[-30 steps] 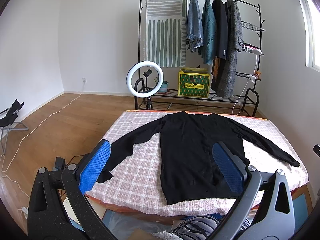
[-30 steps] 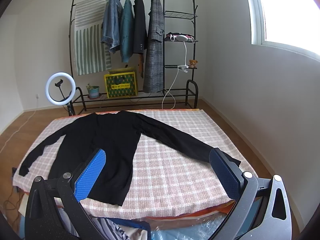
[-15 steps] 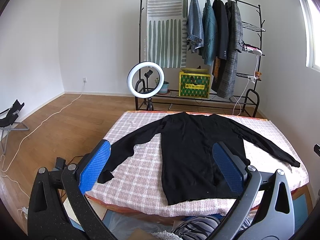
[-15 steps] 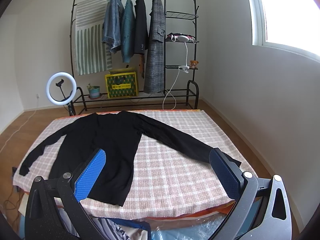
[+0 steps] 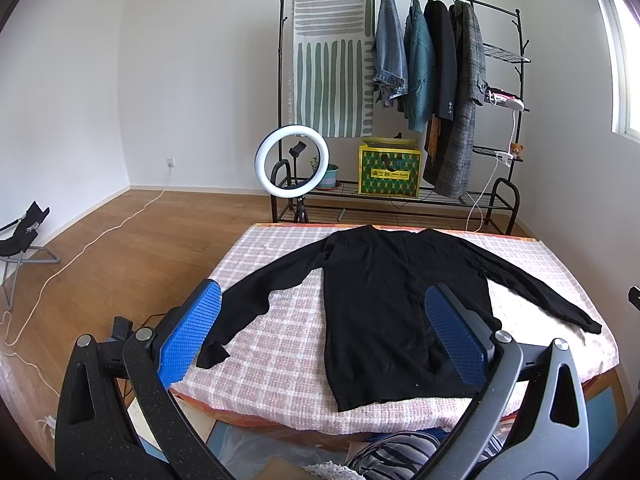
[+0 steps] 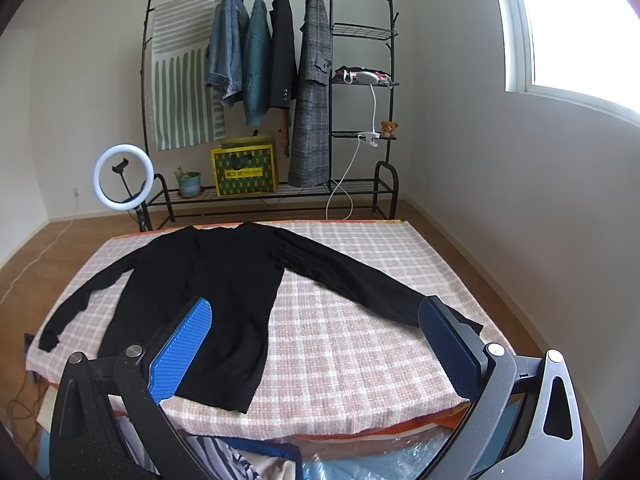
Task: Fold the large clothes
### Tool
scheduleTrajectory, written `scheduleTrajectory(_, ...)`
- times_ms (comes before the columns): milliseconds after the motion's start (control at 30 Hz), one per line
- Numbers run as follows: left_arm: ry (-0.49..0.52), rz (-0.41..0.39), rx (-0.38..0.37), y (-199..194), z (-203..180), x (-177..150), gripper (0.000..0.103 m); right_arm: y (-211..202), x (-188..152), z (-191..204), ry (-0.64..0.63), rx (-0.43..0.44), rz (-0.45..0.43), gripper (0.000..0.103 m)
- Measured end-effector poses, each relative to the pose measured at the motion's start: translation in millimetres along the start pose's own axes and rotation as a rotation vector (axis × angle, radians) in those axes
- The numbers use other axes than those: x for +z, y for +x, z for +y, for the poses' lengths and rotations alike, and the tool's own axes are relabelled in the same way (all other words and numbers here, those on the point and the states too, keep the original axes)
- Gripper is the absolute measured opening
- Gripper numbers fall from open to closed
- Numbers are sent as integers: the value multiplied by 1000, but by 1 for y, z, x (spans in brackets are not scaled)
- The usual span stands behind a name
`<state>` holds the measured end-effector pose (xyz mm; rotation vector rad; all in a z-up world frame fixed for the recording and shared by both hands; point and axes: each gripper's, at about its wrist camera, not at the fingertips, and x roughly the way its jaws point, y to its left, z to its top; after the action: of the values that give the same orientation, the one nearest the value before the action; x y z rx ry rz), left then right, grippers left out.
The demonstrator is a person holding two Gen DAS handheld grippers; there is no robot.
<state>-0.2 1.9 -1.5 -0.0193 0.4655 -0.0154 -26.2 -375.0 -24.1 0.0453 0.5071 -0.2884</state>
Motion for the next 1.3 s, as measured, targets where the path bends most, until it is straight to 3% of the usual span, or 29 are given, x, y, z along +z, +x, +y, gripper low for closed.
scheduleTrajectory(1300,-16,7,33,6,23,-8,103,-3,-1,14,-28,-5,3,103)
